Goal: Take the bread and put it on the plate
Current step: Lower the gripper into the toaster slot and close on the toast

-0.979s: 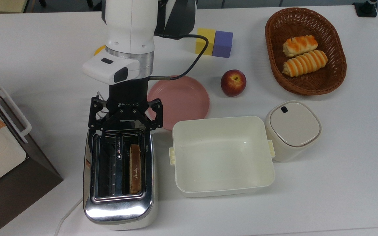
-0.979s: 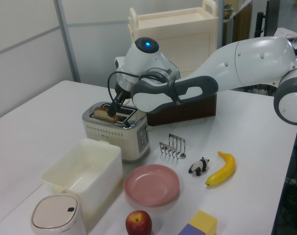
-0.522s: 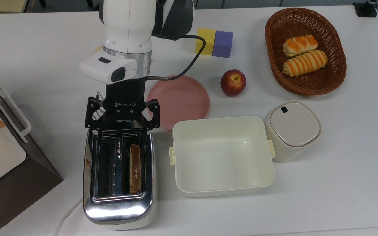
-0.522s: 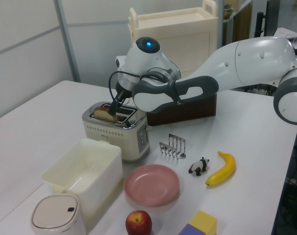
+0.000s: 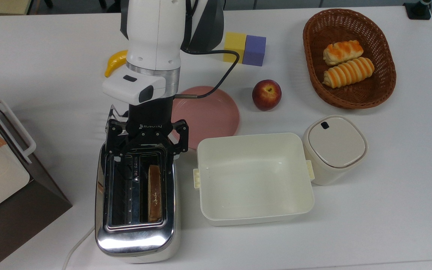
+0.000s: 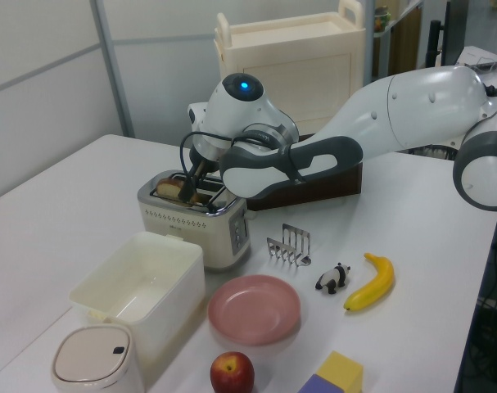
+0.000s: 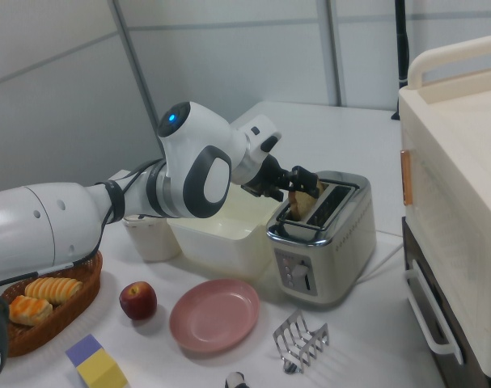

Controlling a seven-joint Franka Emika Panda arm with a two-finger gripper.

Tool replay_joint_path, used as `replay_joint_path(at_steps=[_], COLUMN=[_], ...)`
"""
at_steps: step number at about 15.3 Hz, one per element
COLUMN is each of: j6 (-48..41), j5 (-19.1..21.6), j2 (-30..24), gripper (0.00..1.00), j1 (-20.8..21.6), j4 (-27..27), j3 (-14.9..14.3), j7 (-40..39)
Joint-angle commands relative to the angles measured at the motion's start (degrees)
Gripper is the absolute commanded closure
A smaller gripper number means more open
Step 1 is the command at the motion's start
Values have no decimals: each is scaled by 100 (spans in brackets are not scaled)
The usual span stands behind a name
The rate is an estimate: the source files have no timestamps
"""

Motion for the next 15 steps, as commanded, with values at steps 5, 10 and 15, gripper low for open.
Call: replay_joint_path(at_steps=[5, 10, 15], j6=[171, 171, 162], j5=[-111, -111, -50], j2=[-17, -26, -122], gripper=[93, 100, 100], j1=[-72, -72, -90], j4=[-54, -54, -28], j3=[82, 91, 91], j7=[166, 174, 183])
